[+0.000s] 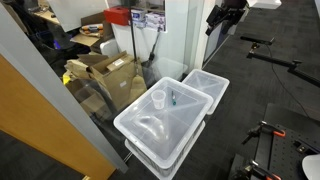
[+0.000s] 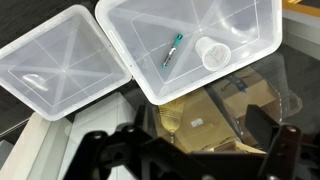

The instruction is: Put the marker inside the cup

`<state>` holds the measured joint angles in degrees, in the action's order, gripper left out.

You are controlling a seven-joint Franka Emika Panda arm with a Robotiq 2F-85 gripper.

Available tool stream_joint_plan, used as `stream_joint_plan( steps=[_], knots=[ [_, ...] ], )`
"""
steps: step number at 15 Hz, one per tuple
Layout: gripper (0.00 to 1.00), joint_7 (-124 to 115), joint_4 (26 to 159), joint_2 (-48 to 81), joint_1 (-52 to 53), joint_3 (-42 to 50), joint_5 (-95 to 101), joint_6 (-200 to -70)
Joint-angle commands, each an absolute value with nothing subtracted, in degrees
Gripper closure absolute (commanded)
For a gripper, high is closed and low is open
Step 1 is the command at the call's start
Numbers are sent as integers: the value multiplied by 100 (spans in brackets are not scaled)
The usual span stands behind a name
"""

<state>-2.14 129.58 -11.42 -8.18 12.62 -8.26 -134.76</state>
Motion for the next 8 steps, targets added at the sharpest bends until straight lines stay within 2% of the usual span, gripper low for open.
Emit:
stream_joint_plan(
  steps=[1, 8],
  knots=[
    [0, -430, 12815, -681, -923, 1221, -935, -13961],
    [0, -967, 12540, 95, -993, 1206, -1450, -14298]
  ],
)
